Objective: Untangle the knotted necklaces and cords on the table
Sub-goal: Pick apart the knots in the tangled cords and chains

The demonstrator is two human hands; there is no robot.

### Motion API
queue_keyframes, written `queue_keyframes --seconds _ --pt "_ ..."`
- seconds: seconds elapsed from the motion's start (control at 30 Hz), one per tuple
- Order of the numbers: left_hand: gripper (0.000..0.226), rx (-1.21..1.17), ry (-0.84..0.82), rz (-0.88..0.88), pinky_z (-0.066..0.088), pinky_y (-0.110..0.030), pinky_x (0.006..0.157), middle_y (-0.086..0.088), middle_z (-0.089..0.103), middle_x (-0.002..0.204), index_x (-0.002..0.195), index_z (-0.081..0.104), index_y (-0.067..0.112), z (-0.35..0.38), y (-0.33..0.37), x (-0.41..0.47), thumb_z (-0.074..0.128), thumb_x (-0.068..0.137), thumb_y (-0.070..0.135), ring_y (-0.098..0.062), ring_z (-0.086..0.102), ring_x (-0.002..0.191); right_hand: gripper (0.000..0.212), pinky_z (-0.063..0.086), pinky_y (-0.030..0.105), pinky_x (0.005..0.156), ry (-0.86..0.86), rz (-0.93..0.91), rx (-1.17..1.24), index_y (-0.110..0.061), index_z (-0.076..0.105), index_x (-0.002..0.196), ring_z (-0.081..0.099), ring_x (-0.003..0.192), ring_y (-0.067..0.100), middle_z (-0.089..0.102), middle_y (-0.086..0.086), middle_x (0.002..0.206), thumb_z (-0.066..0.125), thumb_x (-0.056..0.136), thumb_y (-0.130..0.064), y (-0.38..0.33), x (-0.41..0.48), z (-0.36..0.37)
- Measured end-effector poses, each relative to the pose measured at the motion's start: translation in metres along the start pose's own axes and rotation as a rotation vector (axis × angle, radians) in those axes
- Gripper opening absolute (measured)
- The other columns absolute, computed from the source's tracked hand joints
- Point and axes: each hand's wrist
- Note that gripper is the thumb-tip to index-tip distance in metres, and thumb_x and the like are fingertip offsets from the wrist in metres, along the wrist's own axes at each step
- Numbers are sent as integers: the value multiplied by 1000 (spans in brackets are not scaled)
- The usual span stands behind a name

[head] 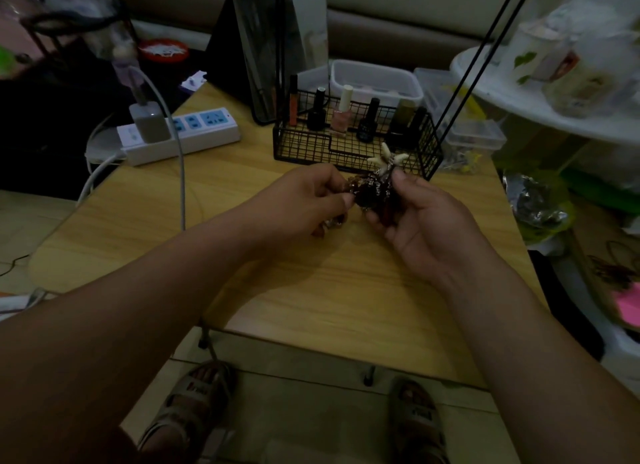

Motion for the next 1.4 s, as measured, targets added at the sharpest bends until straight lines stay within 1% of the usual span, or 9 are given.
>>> queue_keyframes --seconds 0.2,0.37,0.53,0.77,0.97,1.07,1.2,1.3,1.4 --pt "7 -2 -37 10 57 -27 70 0 73 83 103 63 15 -1 -1 2 63 104 22 -6 65 73 29 60 33 69 59 108 184 -11 66 122 75 87 20 77 8 102 47 108 -27 -2 -4 -1" --pt "12 35 -6 -11 58 -27 69 -1 76 81 98 65 17 -3 1 1 62 104 27 -7 68 70 30 60 37 77 140 119 207 -11 64 127 71 112 27 73 12 122 47 108 -27 -1 -5 -2" --pt "18 -31 20 -70 59 -32 75 -5 77 89 99 64 15 -5 4 0 61 104 31 -13 74 81 32 61 36 77 147 114 279 -10 62 128 69 116 29 71 15 129 48 108 -30 -5 -5 -2" --pt "10 -413 47 -115 58 -33 79 -3 76 97 95 60 14 -9 3 1 62 103 20 -21 76 103 19 61 31 73 150 76 53 -4 64 114 72 90 23 69 15 110 68 96 -10 -6 -9 0" --pt "12 -617 106 -159 57 -36 77 0 60 74 93 57 16 -16 5 3 61 103 19 -21 68 83 12 58 28 59 191 1 -38 -11 63 110 77 83 23 75 12 100 66 99 -17 -5 -7 -5" --pt "9 -551 111 -179 55 -36 72 5 53 63 94 60 17 -14 5 3 66 100 19 -19 62 73 11 58 28 61 193 -33 -35 -12 63 108 76 79 20 75 9 97 64 101 -21 -4 -9 -1" --pt "10 -116 88 -112 52 -27 67 9 71 77 102 71 21 -9 6 -2 70 98 29 -10 65 73 11 58 29 62 178 -68 -55 -14 63 103 73 85 21 72 13 105 62 102 -25 -6 -8 -3" --pt "19 -19 53 -20 55 -23 78 8 74 105 115 73 29 0 6 -6 70 97 33 -4 69 96 12 58 30 64 116 -87 -104 -13 65 102 70 94 26 72 18 111 62 102 -25 -4 -7 -3" --pt "30 25 57 60 51 -22 90 12 68 120 127 68 31 7 8 -5 70 97 36 0 61 115 14 57 27 62 45 -104 -145 -10 69 104 73 85 19 76 11 102 60 103 -22 0 -9 0"
Point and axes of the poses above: each hand's wrist, its own x-axis towards the middle knuckle, its own z-axis out of the palm, y = z × x
